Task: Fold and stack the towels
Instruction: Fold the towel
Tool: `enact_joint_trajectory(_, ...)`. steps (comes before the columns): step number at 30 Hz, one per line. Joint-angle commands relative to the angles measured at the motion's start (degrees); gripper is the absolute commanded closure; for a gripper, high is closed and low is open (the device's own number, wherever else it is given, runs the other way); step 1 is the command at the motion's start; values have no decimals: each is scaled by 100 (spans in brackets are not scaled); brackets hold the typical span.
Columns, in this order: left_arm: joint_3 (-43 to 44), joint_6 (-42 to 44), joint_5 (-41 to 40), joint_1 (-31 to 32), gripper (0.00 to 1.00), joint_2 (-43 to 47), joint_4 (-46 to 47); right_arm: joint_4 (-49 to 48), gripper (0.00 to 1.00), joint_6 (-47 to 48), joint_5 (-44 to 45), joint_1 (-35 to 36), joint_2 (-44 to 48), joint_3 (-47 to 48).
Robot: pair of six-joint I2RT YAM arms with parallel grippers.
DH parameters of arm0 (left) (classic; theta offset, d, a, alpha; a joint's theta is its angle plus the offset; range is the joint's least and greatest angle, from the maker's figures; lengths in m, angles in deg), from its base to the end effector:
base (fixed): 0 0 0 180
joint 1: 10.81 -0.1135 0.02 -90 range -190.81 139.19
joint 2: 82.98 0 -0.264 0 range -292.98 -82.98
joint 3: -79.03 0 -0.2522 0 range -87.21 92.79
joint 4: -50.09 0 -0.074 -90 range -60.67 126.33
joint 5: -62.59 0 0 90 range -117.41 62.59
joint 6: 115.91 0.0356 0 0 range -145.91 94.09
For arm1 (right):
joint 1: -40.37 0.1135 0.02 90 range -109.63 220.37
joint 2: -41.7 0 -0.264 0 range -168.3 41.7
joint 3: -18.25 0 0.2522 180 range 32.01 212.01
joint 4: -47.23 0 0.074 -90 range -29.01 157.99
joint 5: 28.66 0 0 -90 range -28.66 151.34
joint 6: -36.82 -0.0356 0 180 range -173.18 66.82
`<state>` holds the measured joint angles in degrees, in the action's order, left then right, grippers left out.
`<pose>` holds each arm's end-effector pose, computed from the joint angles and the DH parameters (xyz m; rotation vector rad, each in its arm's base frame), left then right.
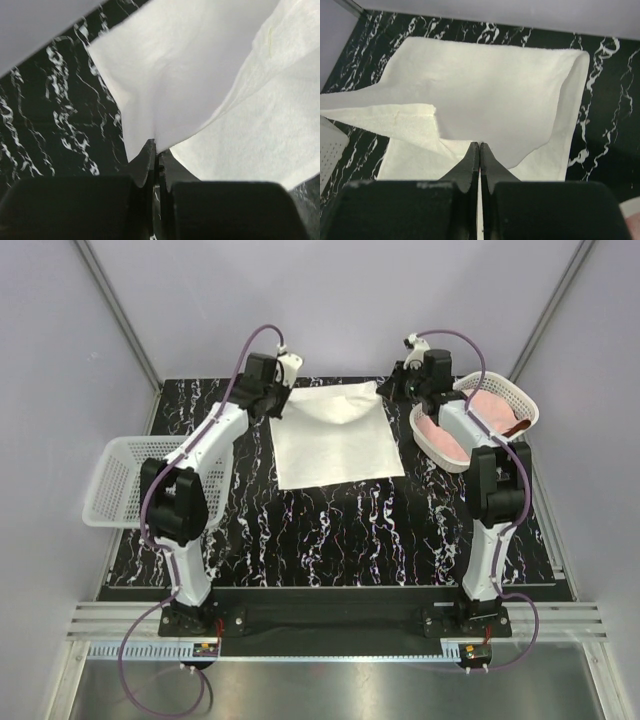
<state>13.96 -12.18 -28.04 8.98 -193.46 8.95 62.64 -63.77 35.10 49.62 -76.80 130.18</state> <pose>0.4251 -0.1526 0.3149 0.6319 2.1193 -0.0465 0.4858 0.0951 0.2770 -0.2837 1.9523 0.6740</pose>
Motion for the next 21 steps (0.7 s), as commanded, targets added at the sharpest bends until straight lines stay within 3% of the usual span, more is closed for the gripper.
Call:
enact_joint_trajectory(1, -622, -29, 71, 165, 100, 685, 320, -674, 100, 294, -109, -29, 801, -586)
enact_joint_trajectory(6, -1799, -187, -78, 472, 100, 1071, 584, -859, 100, 268, -4, -38, 1065, -1387)
enact_joint_trajectory(11, -2276, -327, -17, 640, 97, 1063, 532, -772, 100, 408, 163, -38, 1338, -2029)
enact_joint_trajectory(15, -2391, -380, -113, 886, 79, 1046, 418, -745, 94, 374, 189, -29, 1478, -2425)
enact_joint_trajectory(16, -2391, -415, -96, 912, 78, 1063, 356, -736, 90, 365, 189, -38, 1540, -2556)
enact_joint_trajectory(17, -2417, -468, -26, 930, 72, 1107, 277, -710, 81, 321, 242, -29, 1584, -2618)
enact_joint_trajectory(21, -2549, -635, -17, 1000, 52, 1379, 49, -623, 65, 163, 531, -38, 1996, -2996)
